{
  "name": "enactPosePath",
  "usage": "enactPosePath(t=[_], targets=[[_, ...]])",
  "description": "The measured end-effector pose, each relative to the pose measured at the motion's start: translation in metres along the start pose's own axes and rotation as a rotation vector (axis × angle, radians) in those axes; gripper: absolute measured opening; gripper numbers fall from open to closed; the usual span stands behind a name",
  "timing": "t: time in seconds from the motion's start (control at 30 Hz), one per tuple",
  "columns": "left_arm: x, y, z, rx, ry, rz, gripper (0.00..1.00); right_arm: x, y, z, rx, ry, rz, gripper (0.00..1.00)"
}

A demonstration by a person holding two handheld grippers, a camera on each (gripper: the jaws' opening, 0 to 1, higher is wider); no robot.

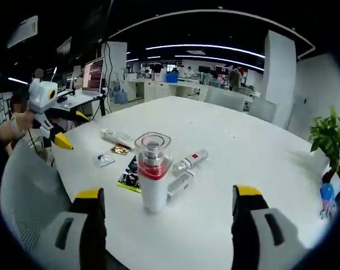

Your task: Arrange the skincare products in the storage area until every visible bottle or jar stands upright without overlapping.

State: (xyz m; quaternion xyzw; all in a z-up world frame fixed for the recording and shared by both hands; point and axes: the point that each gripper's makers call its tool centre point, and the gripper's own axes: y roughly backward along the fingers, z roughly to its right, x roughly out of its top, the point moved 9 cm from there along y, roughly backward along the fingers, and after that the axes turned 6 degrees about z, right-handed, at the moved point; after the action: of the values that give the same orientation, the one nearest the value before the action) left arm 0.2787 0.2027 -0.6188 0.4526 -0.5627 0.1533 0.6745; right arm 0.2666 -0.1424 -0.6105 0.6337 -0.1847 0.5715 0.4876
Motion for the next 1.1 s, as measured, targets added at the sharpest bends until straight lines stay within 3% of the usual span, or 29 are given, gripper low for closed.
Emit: enactPosePath(t=[0.4, 0.67, 0.87, 1.1], targets=[[-0.011, 0.014, 0.004, 0.013, -0.005, -0.026, 0.92, -0.014, 0.011, -0.005, 0.006, -0.09, -0.033, 0.99], [-0.023, 0.024, 0.014, 0.011, 0.034, -0.023, 0.97, -0.025, 0.012, -0.009, -0.004, -0.16, -0.04, 1.0], [-0.028, 0.029, 0.011, 0.035, 0.05, -0.038, 0.97, -0.028, 0.012, -0.011, -0.015, -0.151, -0.053, 1.0], [-0.025, 0.032, 0.009, 0.037, 0.046, 0.0, 0.97, -0.027, 0.012, -0.009, -0.035, -0.131, -0.058, 1.0]])
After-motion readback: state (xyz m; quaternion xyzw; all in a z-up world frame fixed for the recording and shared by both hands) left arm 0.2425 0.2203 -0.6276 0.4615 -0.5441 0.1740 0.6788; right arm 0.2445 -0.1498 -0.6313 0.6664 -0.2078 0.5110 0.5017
